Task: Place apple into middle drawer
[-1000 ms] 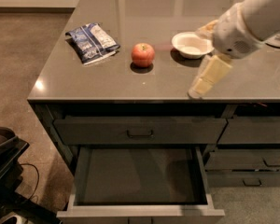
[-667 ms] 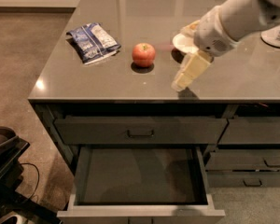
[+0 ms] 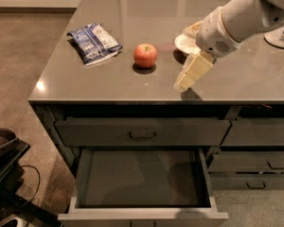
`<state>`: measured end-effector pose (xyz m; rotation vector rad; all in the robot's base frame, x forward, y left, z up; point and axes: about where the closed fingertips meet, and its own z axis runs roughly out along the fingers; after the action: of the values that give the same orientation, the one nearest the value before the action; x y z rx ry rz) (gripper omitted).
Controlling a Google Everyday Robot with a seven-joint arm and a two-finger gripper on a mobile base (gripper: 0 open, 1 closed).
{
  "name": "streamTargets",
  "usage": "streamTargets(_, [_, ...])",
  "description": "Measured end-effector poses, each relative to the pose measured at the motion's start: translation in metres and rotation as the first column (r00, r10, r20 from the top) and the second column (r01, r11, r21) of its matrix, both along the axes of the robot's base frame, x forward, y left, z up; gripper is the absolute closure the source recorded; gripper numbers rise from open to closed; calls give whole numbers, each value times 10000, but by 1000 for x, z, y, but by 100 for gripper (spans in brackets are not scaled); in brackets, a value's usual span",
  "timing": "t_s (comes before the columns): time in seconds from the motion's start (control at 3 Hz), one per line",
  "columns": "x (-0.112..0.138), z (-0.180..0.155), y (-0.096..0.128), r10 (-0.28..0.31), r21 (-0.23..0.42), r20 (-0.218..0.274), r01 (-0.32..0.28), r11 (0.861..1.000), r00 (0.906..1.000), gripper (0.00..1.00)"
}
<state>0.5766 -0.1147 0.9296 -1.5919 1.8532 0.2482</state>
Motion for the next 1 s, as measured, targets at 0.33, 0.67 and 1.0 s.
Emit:
streamTargets(0.33, [27, 4, 6, 310, 159, 357, -316, 9994, 9989, 0])
streamTargets(0.67, [73, 7, 17, 923, 19, 631, -926, 9957, 9937, 0])
streamTargets(1.0, [110, 6, 31, 1350, -75, 726, -1348, 9908, 9882, 0])
